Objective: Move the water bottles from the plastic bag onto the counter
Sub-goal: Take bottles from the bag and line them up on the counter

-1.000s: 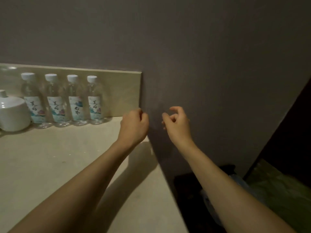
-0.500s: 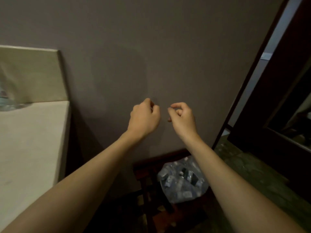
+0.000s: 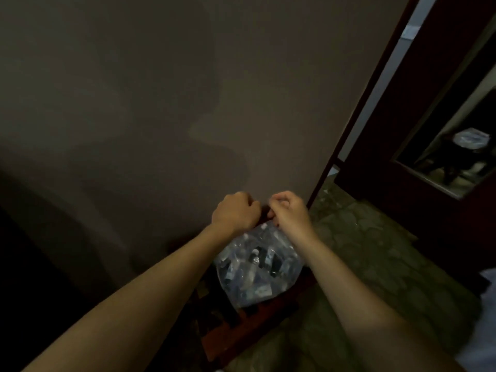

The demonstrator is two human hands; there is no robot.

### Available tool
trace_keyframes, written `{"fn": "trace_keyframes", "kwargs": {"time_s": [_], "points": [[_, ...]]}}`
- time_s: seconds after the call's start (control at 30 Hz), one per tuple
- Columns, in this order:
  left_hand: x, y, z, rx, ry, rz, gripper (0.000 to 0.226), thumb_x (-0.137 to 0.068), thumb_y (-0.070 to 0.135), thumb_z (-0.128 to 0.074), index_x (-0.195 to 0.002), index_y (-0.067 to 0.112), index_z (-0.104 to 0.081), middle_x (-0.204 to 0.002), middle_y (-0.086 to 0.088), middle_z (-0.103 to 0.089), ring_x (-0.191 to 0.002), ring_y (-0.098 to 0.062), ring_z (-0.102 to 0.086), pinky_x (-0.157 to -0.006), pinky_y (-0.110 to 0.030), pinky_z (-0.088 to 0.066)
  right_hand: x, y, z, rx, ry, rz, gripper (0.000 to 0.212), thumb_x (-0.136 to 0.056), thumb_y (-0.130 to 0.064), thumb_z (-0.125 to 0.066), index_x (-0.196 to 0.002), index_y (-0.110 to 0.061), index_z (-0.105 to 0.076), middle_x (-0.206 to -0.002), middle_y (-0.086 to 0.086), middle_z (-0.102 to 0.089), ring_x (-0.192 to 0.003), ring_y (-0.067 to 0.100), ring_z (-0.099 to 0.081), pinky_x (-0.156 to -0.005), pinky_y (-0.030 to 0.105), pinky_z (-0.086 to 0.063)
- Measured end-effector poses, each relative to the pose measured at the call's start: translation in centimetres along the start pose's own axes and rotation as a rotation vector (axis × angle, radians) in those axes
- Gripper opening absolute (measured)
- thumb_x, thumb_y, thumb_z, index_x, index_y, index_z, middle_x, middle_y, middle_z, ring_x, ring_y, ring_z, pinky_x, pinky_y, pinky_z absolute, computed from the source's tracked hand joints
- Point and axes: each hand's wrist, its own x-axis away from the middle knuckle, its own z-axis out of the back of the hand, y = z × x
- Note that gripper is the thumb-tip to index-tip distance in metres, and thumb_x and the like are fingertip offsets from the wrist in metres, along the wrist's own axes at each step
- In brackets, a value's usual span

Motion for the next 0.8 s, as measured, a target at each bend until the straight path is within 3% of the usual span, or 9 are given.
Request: {"fn": "trace_keyframes", "kwargs": {"time_s": [0.2,0.37,0.47,0.6,0.7,0.8], "points": [[-9.3,-1.9,-8.0,0.073,-0.234,0.122,0.033,-0.096,0.035,-0.046,-0.091,0.010,-0.066,-0.096,-0.011,-0.068,-0.086,-0.026,-0.064,-0.080,-0.036,-0.053,-6.9,8.4,2.5,0.089,-0.045,-0.309,0.009,-0.096,-0.018,-0.054,-0.095,-0.011,-0.058,-0.069,0.003,-0.061,-0.049,0.007,-0.054,-0.043,0.018,-0.044],[-12.6,-4.5,-13.3,0.061,-0.370,0.213,0.040,-0.102,0.032,-0.040,-0.109,0.004,-0.068,-0.106,-0.014,-0.070,-0.099,-0.027,-0.066,-0.075,-0.029,-0.044,-11.3,14.7,1.7,0.136,-0.108,-0.458,0.019,-0.097,-0.012,-0.053,-0.079,-0.015,-0.054,-0.066,0.006,-0.059,-0.056,0.015,-0.056,-0.055,0.025,-0.049],[-13.4,-6.9,-16.6,0.176,-0.416,0.268,0.032,-0.100,0.019,-0.046,-0.104,-0.003,-0.069,-0.100,-0.019,-0.072,-0.093,-0.028,-0.067,-0.081,-0.035,-0.053,-12.2,18.8,0.3,0.151,-0.230,-0.558,0.022,-0.098,-0.010,-0.051,-0.077,-0.014,-0.056,-0.069,0.006,-0.061,-0.059,0.014,-0.059,-0.052,0.019,-0.050],[-14.8,-9.1,-20.9,0.274,-0.458,0.318,0.027,-0.099,0.011,-0.047,-0.097,-0.008,-0.066,-0.089,-0.021,-0.067,-0.080,-0.024,-0.059,-0.075,-0.034,-0.051,-13.4,24.0,-0.1,0.222,-0.317,-0.666,0.027,-0.096,-0.001,-0.047,-0.075,-0.016,-0.055,-0.073,0.007,-0.061,-0.061,0.014,-0.058,-0.051,0.019,-0.048],[-15.9,-10.3,-24.4,0.234,-0.515,0.349,0.027,-0.102,0.011,-0.045,-0.092,-0.003,-0.066,-0.103,-0.024,-0.068,-0.092,-0.027,-0.062,-0.082,-0.032,-0.049,-14.6,27.4,0.1,0.301,-0.387,-0.715,0.030,-0.092,0.005,-0.048,-0.069,-0.014,-0.054,-0.087,0.021,-0.063,-0.073,0.026,-0.060,-0.066,0.036,-0.052],[-16.4,-11.3,-27.6,0.134,-0.593,0.372,0.028,-0.101,0.008,-0.045,-0.114,-0.005,-0.067,-0.123,-0.021,-0.064,-0.117,-0.032,-0.059,-0.097,-0.031,-0.043,-15.8,30.0,-0.5,0.451,-0.497,-0.686,0.025,-0.092,0.004,-0.046,-0.074,-0.009,-0.057,-0.094,0.020,-0.061,-0.090,0.030,-0.059,-0.085,0.045,-0.051]]}}
